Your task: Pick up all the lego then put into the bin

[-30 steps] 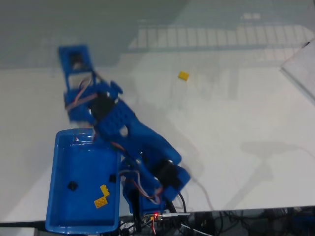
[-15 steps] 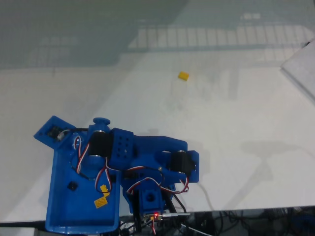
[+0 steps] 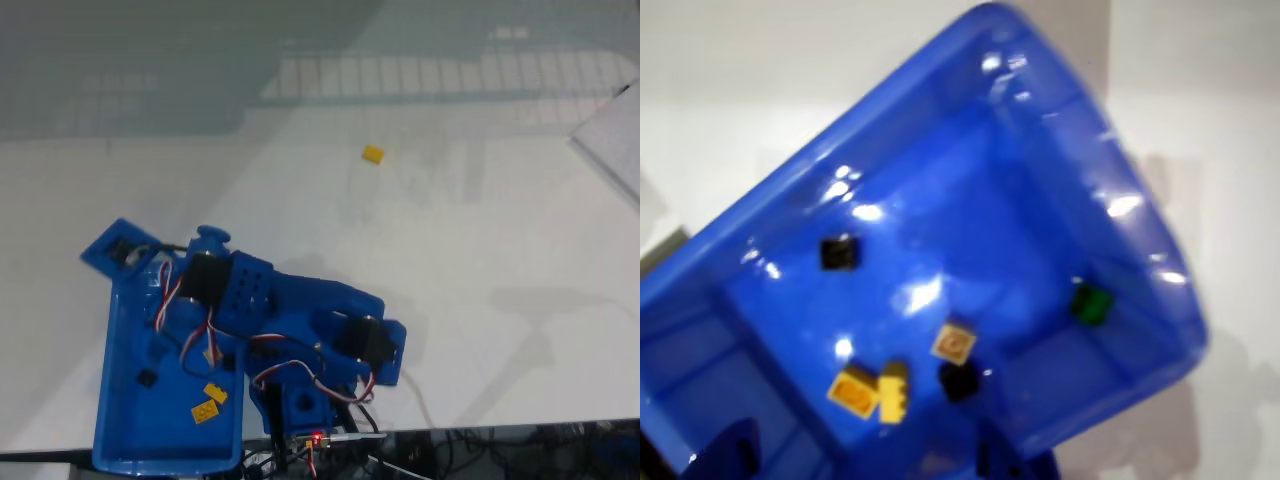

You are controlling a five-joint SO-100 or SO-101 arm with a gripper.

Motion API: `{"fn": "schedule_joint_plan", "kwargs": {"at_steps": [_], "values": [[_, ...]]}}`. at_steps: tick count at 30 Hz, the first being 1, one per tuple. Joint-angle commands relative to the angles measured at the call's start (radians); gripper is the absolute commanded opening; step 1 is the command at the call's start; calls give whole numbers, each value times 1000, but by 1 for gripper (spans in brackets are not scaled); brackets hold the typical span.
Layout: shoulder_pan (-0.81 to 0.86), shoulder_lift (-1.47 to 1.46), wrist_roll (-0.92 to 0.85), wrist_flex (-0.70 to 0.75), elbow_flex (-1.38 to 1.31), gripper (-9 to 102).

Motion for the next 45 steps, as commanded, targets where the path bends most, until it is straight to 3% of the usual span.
{"fn": "schedule_joint_plan", "kwargs": {"at_steps": [1,4,10,14,17,25,34,45], "values": [[232,-21,-69,-64,-72,29],[543,-61,-124,-252,-74,30],[1123,-198,-175,-793,28,32],[1351,-351,-216,-1109,123,35],[1462,-471,-272,-1235,149,35],[1634,-707,-423,-1440,196,35],[1651,-907,-456,-1674,193,35],[1674,-1031,-468,-1746,184,34]]}}
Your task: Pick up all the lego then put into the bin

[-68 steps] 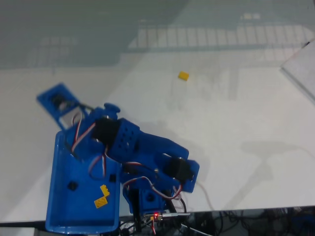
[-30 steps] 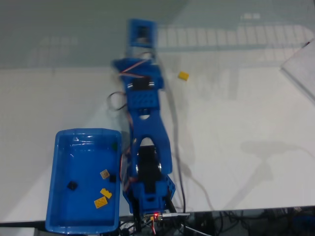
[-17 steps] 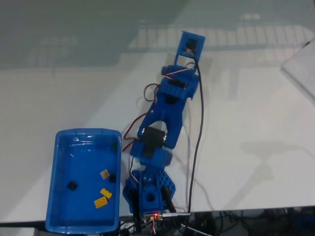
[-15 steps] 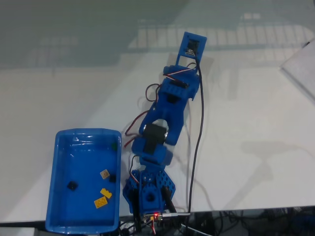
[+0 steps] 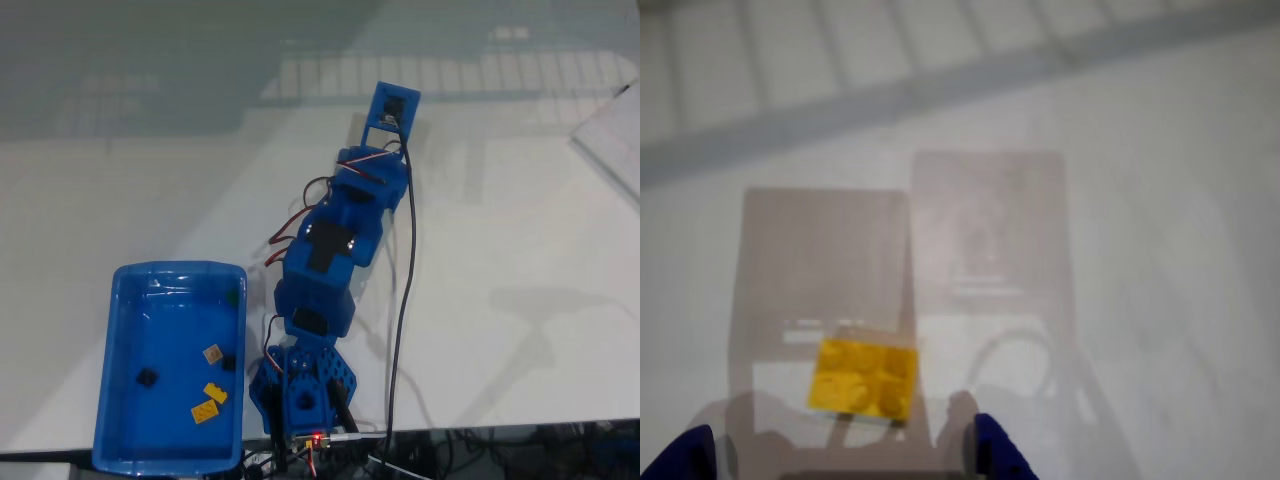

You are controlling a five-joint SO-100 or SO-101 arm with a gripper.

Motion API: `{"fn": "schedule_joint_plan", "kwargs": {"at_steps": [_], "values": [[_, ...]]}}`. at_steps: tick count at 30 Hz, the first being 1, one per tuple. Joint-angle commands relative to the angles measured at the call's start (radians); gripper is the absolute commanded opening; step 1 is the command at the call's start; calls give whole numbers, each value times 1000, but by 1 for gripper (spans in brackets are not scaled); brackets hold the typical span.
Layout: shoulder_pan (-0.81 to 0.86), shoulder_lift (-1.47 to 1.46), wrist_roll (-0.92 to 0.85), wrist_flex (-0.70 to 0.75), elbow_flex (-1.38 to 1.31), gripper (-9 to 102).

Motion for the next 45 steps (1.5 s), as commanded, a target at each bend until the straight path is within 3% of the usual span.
{"fn": "schedule_joint_plan", "kwargs": {"at_steps": [1,24,39,45], "values": [[0,-5,-8,-28,-25,34],[-11,-137,-18,-77,-94,29],[-17,-141,-23,-77,-95,3],[-23,-133,-9,-77,-91,0]]}}
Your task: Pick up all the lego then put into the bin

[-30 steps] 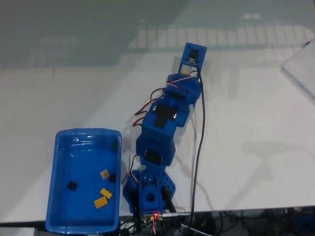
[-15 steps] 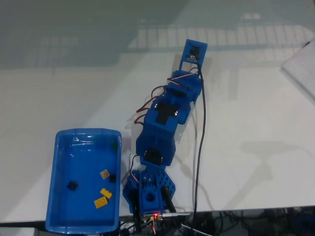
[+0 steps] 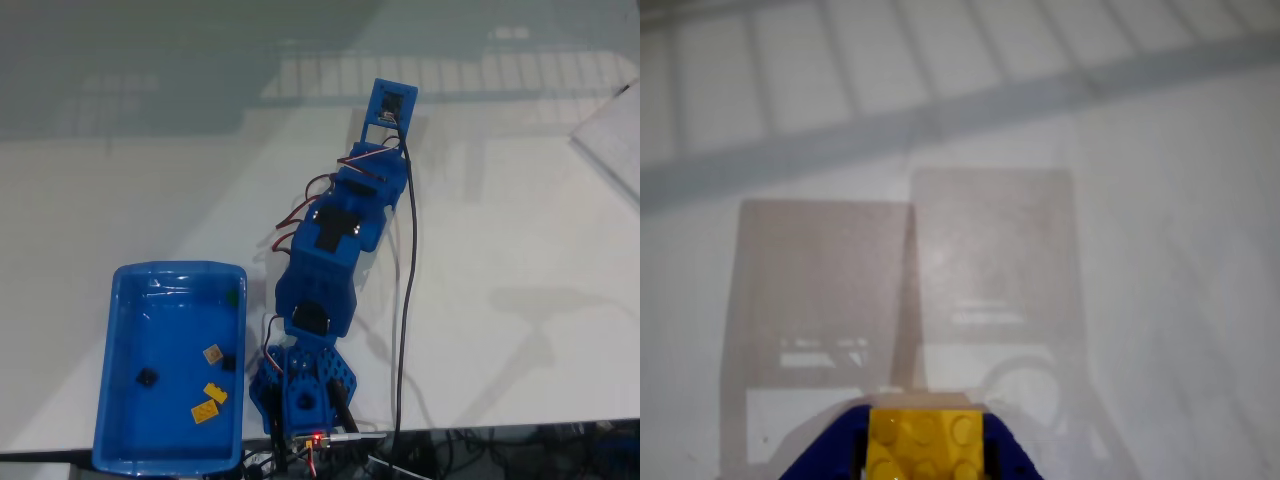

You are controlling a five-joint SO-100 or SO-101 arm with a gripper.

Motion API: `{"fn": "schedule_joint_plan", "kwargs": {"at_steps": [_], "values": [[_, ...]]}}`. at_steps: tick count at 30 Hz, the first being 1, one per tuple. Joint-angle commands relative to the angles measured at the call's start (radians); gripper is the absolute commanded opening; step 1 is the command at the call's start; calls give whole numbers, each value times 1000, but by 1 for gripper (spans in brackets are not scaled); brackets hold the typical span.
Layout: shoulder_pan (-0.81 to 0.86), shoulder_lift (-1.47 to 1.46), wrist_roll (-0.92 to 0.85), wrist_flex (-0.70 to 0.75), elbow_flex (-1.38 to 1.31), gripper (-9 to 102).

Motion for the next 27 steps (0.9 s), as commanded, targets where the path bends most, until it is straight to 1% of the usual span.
{"fn": "schedule_joint_plan", "kwargs": {"at_steps": [1,5,8,11,14,18,22,27], "values": [[-11,14,15,9,-21,0],[-48,84,71,23,-9,0],[-104,215,153,100,-8,0],[-183,407,256,218,-6,0],[-285,630,353,397,-6,0],[-480,927,439,692,-5,0],[-739,1155,483,989,-6,0],[-1106,1315,532,1292,-12,1]]}}
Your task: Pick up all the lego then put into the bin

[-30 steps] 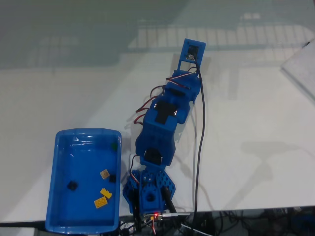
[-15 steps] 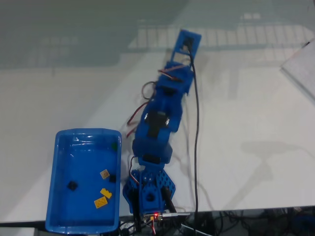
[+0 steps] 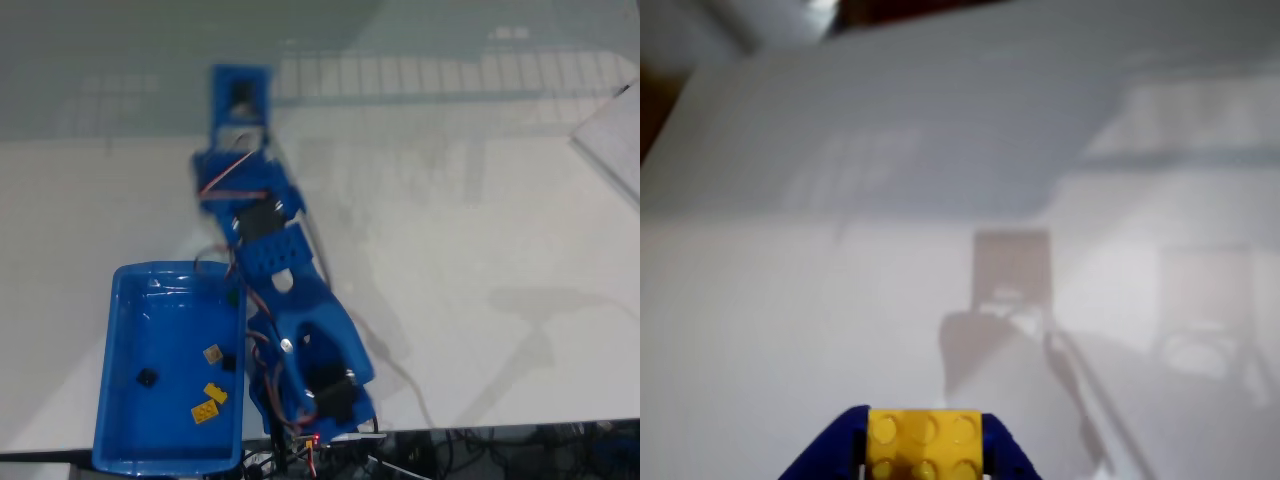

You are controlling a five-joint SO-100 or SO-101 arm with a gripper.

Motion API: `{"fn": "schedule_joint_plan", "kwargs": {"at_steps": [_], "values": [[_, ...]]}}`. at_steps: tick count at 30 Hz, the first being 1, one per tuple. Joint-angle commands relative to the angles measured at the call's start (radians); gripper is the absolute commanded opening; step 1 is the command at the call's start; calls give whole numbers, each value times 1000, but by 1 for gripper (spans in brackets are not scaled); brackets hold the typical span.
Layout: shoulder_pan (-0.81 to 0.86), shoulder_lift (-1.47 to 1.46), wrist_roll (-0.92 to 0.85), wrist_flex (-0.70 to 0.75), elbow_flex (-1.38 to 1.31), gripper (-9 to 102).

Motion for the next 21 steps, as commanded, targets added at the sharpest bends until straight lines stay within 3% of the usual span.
{"fn": "schedule_joint_plan", "kwargs": {"at_steps": [1,6,12,16,21], "values": [[-264,80,35,146,-18,1],[-583,104,80,319,-17,2],[-788,92,114,394,0,2],[-848,69,123,433,0,4],[-833,60,110,445,2,21]]}}
